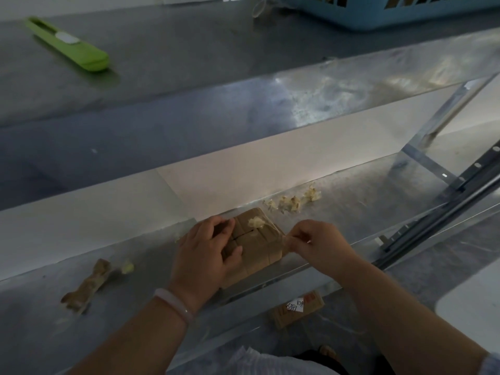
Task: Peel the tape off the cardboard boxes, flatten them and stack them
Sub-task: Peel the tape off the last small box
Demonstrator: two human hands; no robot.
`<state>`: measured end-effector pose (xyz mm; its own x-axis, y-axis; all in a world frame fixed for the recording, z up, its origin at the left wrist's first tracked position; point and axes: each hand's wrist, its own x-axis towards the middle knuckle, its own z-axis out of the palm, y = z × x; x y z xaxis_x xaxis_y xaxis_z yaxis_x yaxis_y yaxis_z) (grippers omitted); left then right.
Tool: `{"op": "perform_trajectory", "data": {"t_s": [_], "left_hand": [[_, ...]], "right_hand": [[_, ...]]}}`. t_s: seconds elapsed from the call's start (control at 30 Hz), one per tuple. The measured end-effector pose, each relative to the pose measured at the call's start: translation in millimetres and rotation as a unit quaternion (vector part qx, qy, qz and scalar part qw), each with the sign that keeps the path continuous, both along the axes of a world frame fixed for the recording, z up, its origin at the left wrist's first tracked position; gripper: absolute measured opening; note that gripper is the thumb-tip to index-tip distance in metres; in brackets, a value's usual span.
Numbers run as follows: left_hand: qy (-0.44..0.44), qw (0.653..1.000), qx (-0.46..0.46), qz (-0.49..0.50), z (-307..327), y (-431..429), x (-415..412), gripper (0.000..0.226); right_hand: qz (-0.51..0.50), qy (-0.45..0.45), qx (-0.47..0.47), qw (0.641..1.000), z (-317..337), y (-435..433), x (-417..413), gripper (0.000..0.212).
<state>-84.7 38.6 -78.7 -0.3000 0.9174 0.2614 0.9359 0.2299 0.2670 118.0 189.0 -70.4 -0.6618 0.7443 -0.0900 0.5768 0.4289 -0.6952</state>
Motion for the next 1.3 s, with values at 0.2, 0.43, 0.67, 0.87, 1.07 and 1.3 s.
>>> {"op": "perform_trajectory", "data": {"t_s": [0.2,0.43,0.67,0.87,1.07,1.3], "left_hand": [[0.002,1.000,-0.009,-0.015,0.1,1.6,0.2,0.058],[-0.009,1.000,-0.003,-0.018,-5.1,1.9,-1.3,0.061],[-0.013,1.000,0.017,-0.009,-8.2,2.6,-0.9,0.059],[-0.015,1.000,0.014,-0.003,-7.6,1.7,0.9,0.060],[-0.012,1.000,0.007,0.003,-6.9,1.0,1.9,0.060],[-0.003,1.000,0.010,0.009,-7.5,-0.3,5.8,0.058]], "right_hand": [[-0.111,0.199,-0.412,0.882,9.9,-8.8,-4.9,0.017],[-0.134,0.140,-0.216,0.957,35.4,14.7,-13.0,0.009],[-0.106,0.128,-0.080,0.983,24.5,-4.4,-31.6,0.035],[-0.172,0.254,-0.213,0.928,23.1,-6.7,-46.8,0.019],[-0.137,0.148,-0.097,0.975,33.6,-3.7,-49.3,0.033],[0.038,-0.007,0.158,0.987,24.1,-11.4,-47.6,0.030]]}}
